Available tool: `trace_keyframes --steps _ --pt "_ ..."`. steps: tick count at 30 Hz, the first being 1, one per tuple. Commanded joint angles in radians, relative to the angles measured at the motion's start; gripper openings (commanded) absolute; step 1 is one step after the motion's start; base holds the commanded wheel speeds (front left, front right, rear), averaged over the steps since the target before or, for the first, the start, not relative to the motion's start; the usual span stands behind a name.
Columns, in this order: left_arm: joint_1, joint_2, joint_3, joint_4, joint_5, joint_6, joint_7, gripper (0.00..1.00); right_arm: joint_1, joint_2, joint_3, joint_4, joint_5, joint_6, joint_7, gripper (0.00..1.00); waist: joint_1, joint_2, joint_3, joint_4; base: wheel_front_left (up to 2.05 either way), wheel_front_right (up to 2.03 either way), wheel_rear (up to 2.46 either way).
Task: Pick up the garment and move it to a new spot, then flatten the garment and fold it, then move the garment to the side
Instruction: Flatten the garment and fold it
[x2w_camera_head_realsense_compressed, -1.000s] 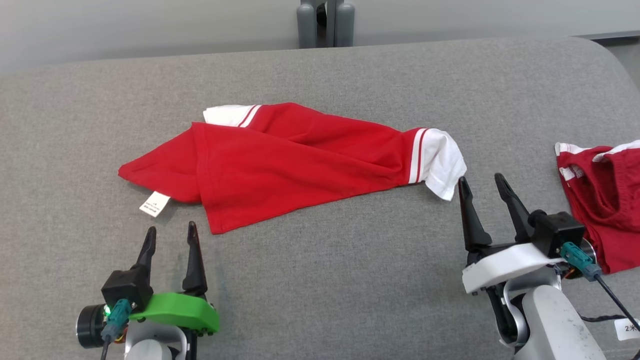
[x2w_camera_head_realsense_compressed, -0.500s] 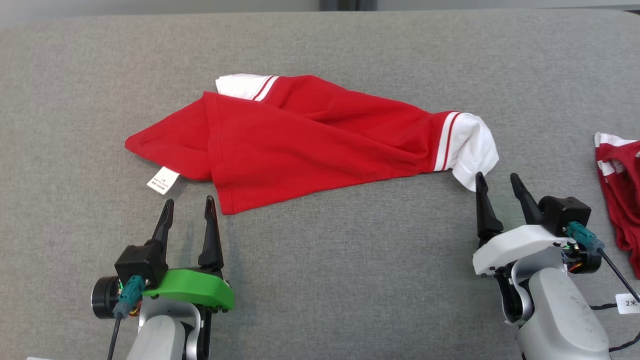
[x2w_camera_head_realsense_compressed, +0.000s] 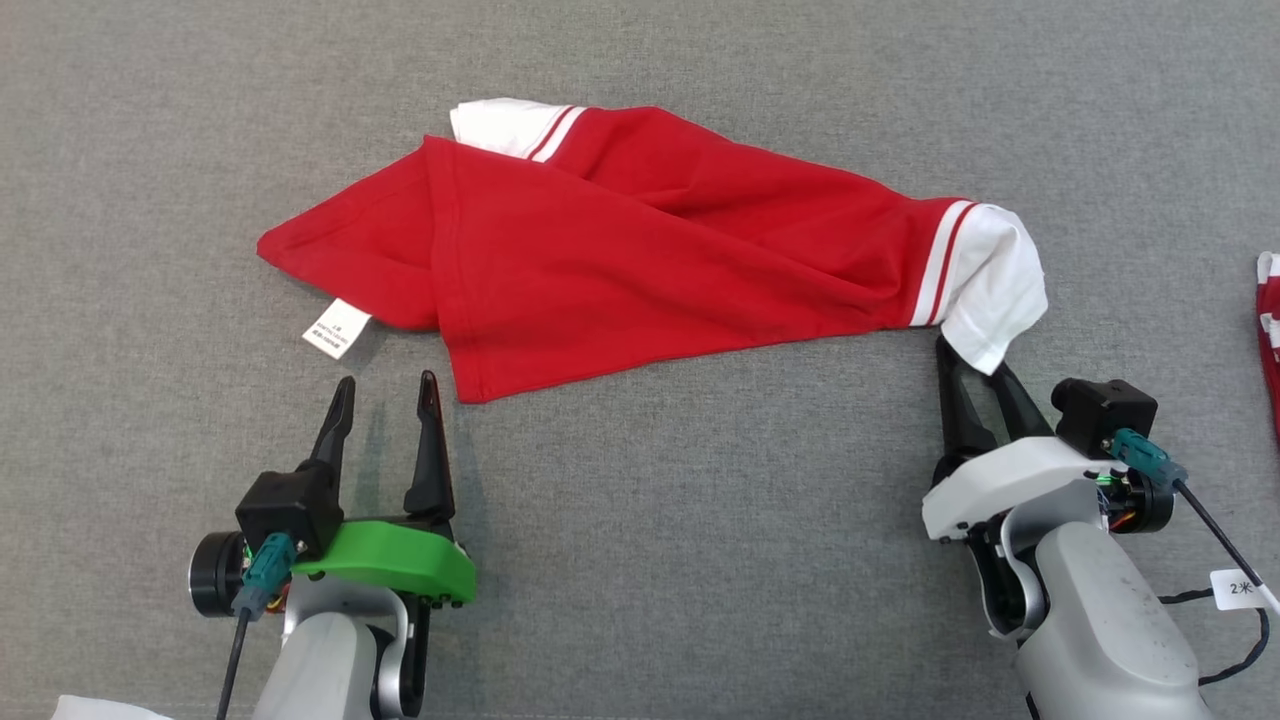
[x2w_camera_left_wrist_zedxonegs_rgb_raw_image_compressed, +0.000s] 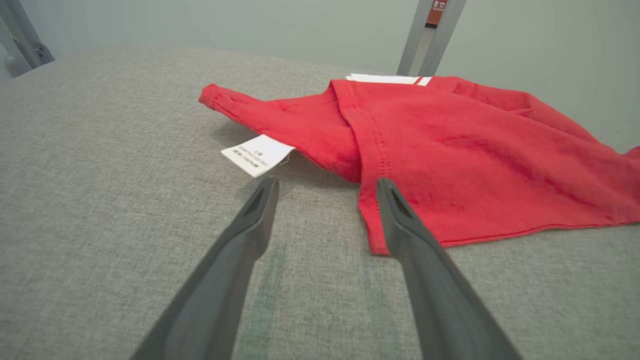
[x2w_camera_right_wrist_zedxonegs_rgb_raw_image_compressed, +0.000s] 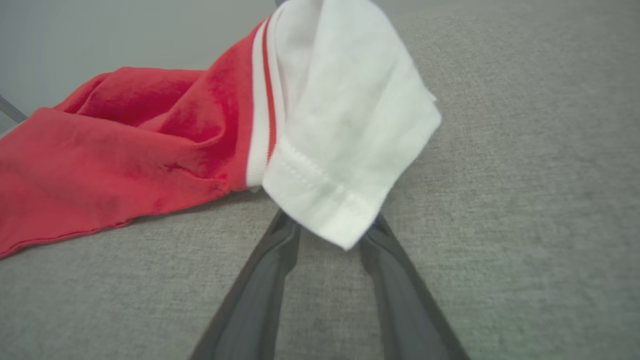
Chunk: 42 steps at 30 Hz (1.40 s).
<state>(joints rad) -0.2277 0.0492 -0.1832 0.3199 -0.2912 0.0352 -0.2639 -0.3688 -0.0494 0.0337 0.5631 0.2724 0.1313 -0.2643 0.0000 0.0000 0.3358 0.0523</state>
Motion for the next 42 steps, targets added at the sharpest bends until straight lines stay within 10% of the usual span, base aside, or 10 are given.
trace_keyframes --steps 1,28,30,33,42 --pt "-0.019 0.003 0.001 -0.003 -0.002 -0.003 0.0 1.0 -0.003 -0.003 0.003 0.006 0.003 -0.001 0.0 0.64 0.0 0.0 0.002 0.003 0.0 0.0 0.0" --pt "0.009 0.003 0.029 -0.026 0.032 -0.006 0.0 1.0 0.075 -0.003 -0.001 -0.196 0.066 -0.001 0.0 0.89 0.0 0.0 -0.019 -0.03 0.0 0.0 0.0" --pt "0.007 0.003 0.03 -0.026 0.033 -0.008 0.0 1.0 0.067 -0.003 -0.008 -0.195 0.071 -0.001 0.0 0.7 0.0 0.0 -0.016 -0.028 0.0 0.0 0.0" --pt "0.008 0.003 0.03 -0.025 0.032 -0.009 0.0 1.0 0.057 -0.003 -0.021 -0.187 0.055 -0.001 0.0 0.0 0.0 0.0 -0.014 -0.025 0.0 0.0 0.0" --pt "0.039 0.003 0.041 -0.02 0.022 -0.006 0.0 1.0 0.102 -0.002 -0.078 -0.25 0.032 -0.001 0.0 0.0 0.0 0.0 -0.054 -0.044 0.0 0.0 0.0"
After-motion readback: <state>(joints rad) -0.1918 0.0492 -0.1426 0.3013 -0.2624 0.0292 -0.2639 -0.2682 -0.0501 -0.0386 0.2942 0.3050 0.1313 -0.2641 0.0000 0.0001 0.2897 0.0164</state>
